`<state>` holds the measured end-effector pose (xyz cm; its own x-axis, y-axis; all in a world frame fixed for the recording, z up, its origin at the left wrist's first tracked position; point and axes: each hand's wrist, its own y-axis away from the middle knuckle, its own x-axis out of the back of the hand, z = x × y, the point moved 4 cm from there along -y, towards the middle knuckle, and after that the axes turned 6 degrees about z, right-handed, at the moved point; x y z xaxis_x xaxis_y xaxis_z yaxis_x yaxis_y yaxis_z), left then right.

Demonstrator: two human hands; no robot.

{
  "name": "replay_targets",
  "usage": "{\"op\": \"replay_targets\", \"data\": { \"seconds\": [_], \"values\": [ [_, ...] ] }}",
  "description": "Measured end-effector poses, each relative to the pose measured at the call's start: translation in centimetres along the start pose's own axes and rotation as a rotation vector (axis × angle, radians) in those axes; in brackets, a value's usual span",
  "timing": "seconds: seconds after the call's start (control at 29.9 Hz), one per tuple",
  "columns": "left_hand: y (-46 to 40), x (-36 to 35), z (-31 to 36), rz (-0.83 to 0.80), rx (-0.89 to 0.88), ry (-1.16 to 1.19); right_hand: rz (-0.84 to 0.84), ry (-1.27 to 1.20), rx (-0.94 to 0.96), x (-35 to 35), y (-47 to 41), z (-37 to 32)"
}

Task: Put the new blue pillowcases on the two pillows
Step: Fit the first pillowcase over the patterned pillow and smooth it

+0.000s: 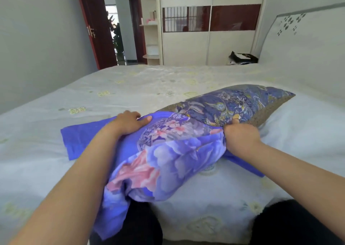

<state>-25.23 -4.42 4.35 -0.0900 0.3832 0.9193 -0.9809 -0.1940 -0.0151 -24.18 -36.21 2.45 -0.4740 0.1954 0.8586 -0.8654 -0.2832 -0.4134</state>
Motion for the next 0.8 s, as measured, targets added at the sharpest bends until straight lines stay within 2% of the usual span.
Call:
{"op": "replay_targets", "data": {
  "seconds": [0.07, 0.1, 0.17, 0.2, 0.27, 0.33, 0.4, 0.47, 0.53, 0.6, 0.63, 0.73, 0.8],
  "values": [
    [0.0, -2.3, -1.3, -0.058, 0.11, 0.09, -0.369, -0.177, -0.062, -0.2, 1.1, -0.3],
    [0.2, -3.1, -1.5, -0.105, 0.133, 0.099, -0.533, -0.423, -0.099, -0.6, 1.6, -0.5],
    [0.1, -3.7, -1.7, -0.108, 0.113, 0.068, -0.849, -1.102, -0.22, -1.1, 2.5, -1.3],
    [0.2, -3.6, -1.5, -0.084, 0.076, 0.05, -0.914, -1.422, -0.306, -1.2, 2.6, -1.2],
    [0.6, -3.8, -0.6, -0.03, -0.016, 0.067, -0.888, -1.896, -0.517, -1.4, 2.6, -0.4],
    [1.5, -4.4, 0.9, 0.083, -0.108, 0.143, -0.782, -2.05, -0.589, -1.2, 2.4, -0.3],
    [3.2, -4.8, 3.0, 0.319, -0.155, 0.245, -0.479, -1.959, -0.514, -0.7, 1.8, -0.5],
    [5.0, -4.8, 4.6, 0.549, -0.151, 0.388, -0.088, -1.711, -0.491, 0.4, 0.8, 0.3],
    [6.2, -4.7, 5.4, 0.704, -0.114, 0.515, 0.107, -1.523, -0.396, 0.8, -1.2, 1.7],
    [6.4, -4.6, 6.0, 0.764, -0.088, 0.546, 0.149, -1.439, -0.267, 0.8, -3.5, 2.9],
    [5.9, -4.5, 6.5, 0.748, -0.09, 0.482, 0.138, -1.371, -0.229, 0.4, -4.7, 3.6],
    [3.4, -5.8, 7.7, 0.512, -0.124, 0.135, -0.021, -0.897, -0.198, -1.6, -7.1, 4.7],
    [1.8, -7.4, 7.0, 0.375, -0.134, 0.09, -0.146, -0.737, -0.096, -3.4, -7.3, 3.2]
  ]
}}
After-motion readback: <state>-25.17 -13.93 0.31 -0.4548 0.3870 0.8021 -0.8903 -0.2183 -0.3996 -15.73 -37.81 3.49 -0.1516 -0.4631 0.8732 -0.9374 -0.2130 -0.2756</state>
